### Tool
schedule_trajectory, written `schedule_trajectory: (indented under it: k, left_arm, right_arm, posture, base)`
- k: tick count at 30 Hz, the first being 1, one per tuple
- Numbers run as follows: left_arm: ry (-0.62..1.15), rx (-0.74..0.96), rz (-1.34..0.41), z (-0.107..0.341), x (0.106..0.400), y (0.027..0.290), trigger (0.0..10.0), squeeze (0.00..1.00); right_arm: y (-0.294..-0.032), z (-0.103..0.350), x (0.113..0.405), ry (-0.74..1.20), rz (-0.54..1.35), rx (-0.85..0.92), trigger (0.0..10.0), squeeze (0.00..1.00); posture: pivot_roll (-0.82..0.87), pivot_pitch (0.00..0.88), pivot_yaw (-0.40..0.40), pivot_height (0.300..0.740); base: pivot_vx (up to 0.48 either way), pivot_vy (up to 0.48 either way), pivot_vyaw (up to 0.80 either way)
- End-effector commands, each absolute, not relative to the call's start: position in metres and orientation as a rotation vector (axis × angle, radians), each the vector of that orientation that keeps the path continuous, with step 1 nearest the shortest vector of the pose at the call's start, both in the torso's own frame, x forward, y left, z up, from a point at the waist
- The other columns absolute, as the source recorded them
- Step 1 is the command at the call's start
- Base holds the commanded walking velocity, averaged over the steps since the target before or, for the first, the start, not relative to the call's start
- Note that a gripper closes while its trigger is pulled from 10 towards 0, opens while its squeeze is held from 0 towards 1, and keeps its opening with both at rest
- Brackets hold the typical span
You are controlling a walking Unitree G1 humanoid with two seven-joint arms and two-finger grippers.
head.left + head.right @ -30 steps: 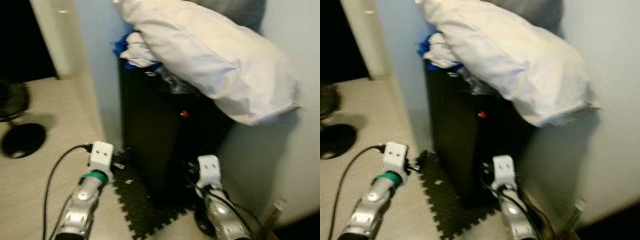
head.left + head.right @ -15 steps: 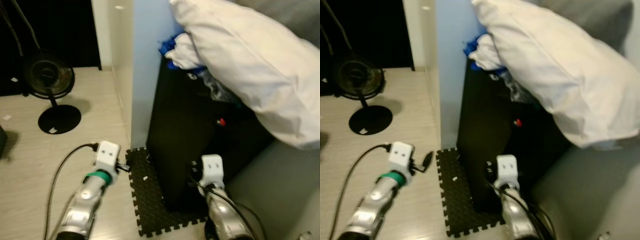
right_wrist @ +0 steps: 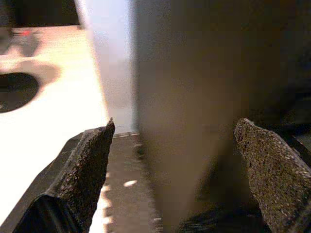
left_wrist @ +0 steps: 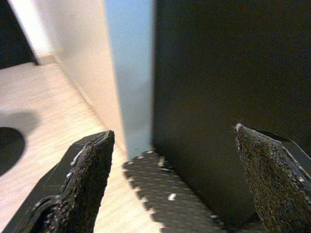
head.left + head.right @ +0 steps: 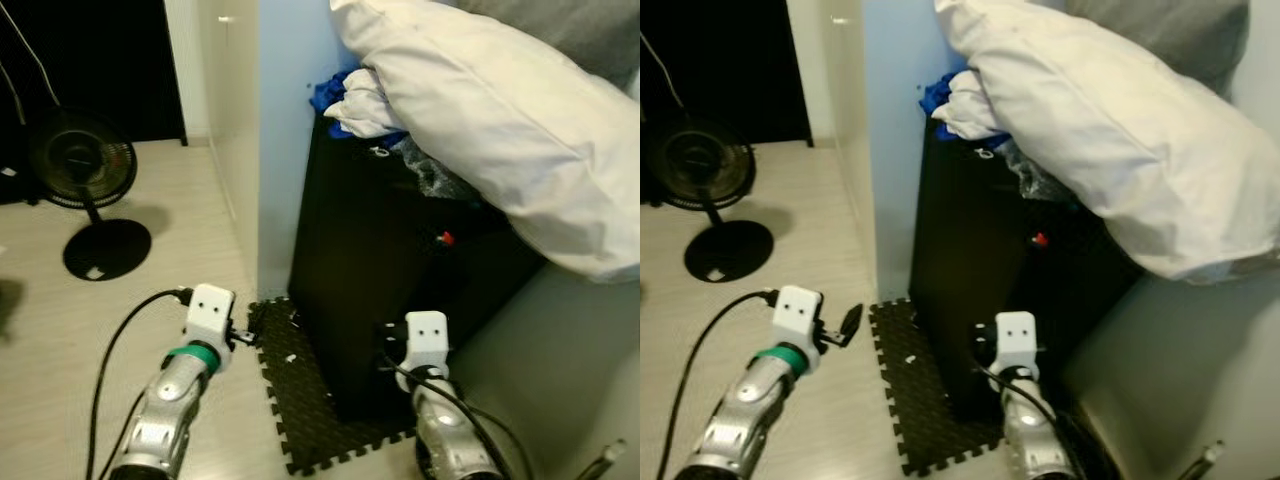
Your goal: Clean up the room
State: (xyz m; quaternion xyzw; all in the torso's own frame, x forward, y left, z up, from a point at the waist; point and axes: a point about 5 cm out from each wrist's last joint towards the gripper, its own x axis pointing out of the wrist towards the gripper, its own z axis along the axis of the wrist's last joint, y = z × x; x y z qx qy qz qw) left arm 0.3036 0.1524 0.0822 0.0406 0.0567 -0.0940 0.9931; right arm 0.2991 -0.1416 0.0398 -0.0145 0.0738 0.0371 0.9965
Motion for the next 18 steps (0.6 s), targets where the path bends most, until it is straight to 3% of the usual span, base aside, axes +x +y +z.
schedule_trajectory:
  k: [1, 18]
  left_arm:
    - [0.142, 0.074, -0.193, 0.0757, 0.2997, 0.1518, 10.0, 0.00]
    - [0.143, 0.081, -0.198, 0.0773, 0.3005, 0.1546, 10.0, 0.00]
  right_arm:
    - [-0.1460, 0.0340, 0.2957, 0.176, 0.057, -0.026, 10.0, 0.00]
    - [-0.1424, 0.0333, 0.2966, 0.179, 0.058, -0.013, 10.0, 0.00]
  posture:
    - [0.11, 0.000, -0.011, 0.740]
    - [0.11, 0.000, -0.003, 0.740]
  base:
    - [0.000, 0.480, 0.00]
    - [0.000, 0.480, 0.00]
